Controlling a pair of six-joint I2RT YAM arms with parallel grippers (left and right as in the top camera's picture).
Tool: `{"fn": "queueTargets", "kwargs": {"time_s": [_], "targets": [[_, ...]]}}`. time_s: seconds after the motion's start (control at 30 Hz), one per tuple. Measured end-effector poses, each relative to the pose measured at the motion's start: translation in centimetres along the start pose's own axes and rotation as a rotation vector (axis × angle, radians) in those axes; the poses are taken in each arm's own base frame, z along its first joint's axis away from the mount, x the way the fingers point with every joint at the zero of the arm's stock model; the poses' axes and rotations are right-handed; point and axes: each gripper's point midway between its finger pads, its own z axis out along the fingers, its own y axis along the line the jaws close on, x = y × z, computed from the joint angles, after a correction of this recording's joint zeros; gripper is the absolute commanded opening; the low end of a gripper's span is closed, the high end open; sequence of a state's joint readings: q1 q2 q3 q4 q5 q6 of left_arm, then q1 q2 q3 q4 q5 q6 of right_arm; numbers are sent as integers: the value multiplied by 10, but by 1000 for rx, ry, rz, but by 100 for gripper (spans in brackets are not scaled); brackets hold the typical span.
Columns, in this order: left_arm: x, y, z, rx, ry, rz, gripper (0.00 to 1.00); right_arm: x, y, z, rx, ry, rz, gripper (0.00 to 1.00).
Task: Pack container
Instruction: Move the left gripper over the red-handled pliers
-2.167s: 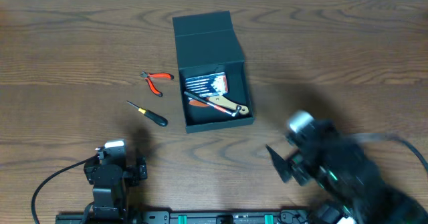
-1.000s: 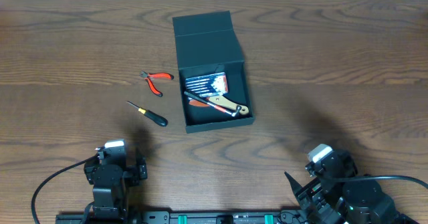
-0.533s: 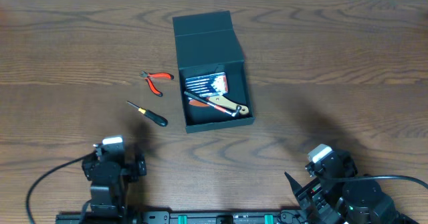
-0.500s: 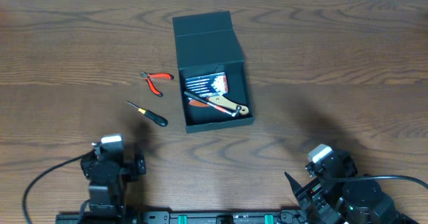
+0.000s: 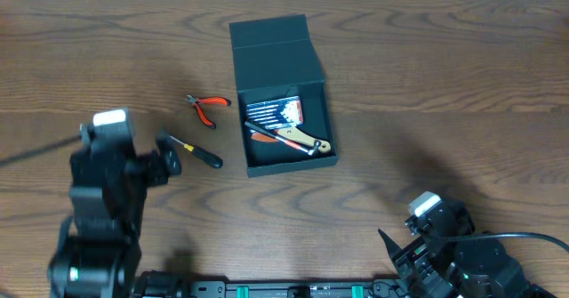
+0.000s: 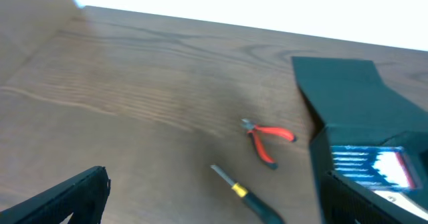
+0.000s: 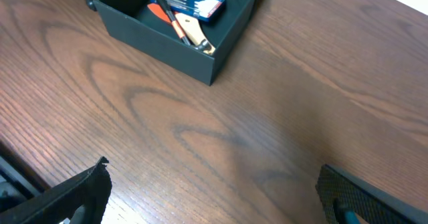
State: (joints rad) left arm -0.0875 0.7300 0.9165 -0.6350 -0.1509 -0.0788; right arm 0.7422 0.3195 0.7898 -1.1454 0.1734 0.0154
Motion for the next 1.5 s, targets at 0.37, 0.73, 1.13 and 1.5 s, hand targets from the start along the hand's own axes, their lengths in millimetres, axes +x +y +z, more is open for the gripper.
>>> {"fn": "queueTargets", "kwargs": {"time_s": [0.37,0.73,1.13,1.5], "targets": [[6,-47,80,134,236,-37,99,0,0,0,0,0,0,99],[46,-62,154,79,502,-157,99,0,0,0,0,0,0,99],[105,-58,199,-123,689,-467,99,0,0,0,0,0,0,99],[129,-70,230,-145,775,-545,90,0,0,0,0,0,0,99]]}}
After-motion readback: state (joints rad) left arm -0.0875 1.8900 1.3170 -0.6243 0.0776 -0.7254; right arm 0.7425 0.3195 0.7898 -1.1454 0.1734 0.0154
